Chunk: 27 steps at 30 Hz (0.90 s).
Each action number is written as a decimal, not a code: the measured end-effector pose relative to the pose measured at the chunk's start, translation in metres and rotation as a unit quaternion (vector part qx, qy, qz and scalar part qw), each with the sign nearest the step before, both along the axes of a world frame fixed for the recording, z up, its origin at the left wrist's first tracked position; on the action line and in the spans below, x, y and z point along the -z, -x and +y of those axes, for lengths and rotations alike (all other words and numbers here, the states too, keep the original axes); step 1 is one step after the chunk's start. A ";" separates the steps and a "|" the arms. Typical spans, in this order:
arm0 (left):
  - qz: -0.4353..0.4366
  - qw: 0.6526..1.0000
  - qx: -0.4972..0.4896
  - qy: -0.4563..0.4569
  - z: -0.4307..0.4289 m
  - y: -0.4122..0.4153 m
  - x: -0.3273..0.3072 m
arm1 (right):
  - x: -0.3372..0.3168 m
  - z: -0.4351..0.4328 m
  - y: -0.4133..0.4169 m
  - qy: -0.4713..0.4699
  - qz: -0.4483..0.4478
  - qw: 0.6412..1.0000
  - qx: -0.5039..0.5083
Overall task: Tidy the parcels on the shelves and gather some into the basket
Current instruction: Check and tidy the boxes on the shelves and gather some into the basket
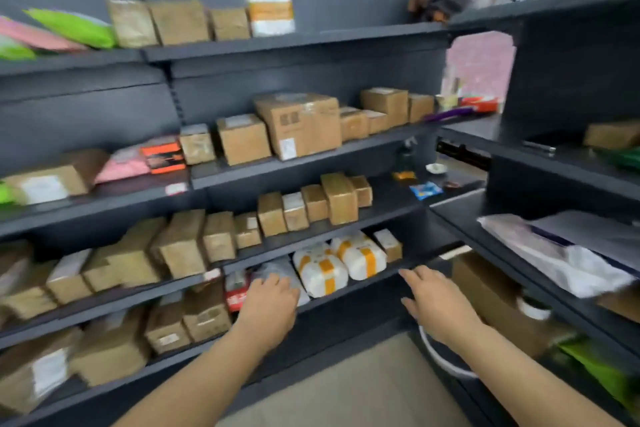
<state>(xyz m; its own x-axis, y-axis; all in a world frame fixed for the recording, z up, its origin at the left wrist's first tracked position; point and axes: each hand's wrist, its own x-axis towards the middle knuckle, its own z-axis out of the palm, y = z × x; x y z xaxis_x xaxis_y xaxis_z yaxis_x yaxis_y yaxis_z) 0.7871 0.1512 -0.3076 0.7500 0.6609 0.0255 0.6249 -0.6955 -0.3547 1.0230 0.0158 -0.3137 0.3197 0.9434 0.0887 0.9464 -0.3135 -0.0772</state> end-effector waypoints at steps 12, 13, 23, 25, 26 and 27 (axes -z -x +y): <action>-0.057 0.972 -0.225 -0.025 0.062 0.354 -0.040 | -0.053 0.169 0.324 -0.023 -0.031 0.979 -0.198; -0.063 0.969 -0.235 -0.028 0.066 0.385 -0.042 | -0.054 0.180 0.355 -0.021 -0.027 0.976 -0.217; -0.085 0.918 -0.381 -0.064 0.071 0.638 -0.063 | -0.064 0.254 0.614 -0.017 0.010 0.927 -0.376; -0.079 0.909 -0.405 -0.067 0.070 0.669 -0.065 | -0.064 0.266 0.645 -0.012 0.015 0.917 -0.398; -0.078 0.903 -0.416 -0.066 0.070 0.683 -0.065 | -0.063 0.272 0.659 -0.009 0.017 0.913 -0.407; -0.078 0.898 -0.427 -0.065 0.071 0.695 -0.064 | -0.061 0.279 0.671 -0.006 0.019 0.909 -0.416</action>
